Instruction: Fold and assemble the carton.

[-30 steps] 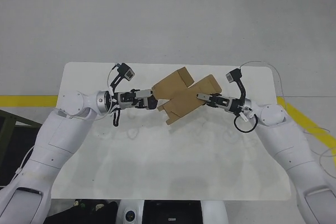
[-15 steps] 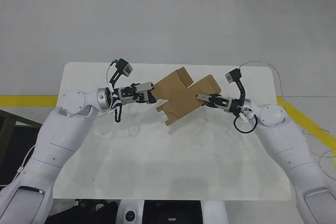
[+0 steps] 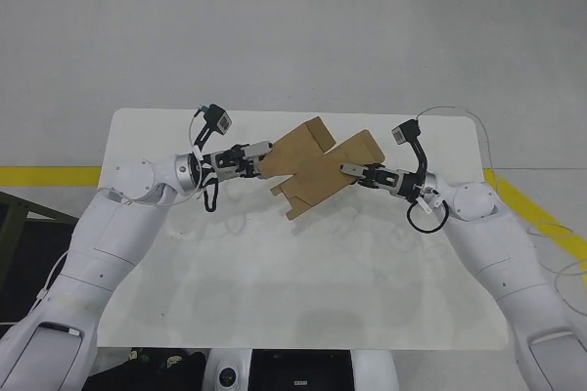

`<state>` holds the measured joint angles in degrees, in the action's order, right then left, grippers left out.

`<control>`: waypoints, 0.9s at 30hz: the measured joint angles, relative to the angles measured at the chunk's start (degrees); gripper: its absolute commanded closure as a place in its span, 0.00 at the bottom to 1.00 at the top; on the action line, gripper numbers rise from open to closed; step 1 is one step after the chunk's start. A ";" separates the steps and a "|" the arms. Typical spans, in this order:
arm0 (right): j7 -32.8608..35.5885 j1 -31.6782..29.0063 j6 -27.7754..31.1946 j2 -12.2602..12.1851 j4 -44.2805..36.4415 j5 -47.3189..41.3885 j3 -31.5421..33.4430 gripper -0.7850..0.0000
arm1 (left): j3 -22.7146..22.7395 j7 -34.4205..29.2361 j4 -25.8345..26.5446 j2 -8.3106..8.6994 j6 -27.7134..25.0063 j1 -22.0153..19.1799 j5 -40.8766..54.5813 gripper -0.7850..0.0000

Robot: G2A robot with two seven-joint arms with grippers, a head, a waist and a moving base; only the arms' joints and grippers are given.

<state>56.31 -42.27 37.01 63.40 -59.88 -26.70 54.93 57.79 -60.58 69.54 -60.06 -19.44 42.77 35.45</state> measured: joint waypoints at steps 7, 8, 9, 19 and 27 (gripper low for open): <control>0.19 -0.02 0.13 0.29 0.40 0.18 0.27 1.00 | 0.17 0.70 -0.33 -0.22 0.23 -0.11 -2.81 0.09; 0.19 -0.04 0.10 0.32 0.43 0.20 0.30 1.00 | 0.17 0.92 -0.27 -0.20 0.23 -0.12 -3.75 0.10; 0.22 -0.05 0.06 0.35 0.45 0.23 0.34 1.00 | 0.19 1.13 -0.14 -0.21 0.26 -0.05 -4.39 0.11; 0.59 -0.12 -0.04 0.69 0.66 0.72 0.68 1.00 | 0.85 1.91 0.66 -0.39 1.01 0.83 -6.01 0.46; 0.82 -0.18 -0.05 0.88 0.69 1.12 1.07 1.00 | 1.23 2.63 0.18 -0.40 2.41 1.04 -8.97 0.74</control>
<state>57.13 -42.46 36.96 64.28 -59.19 -25.58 56.00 59.02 -57.95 69.72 -60.46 -17.03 43.82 26.48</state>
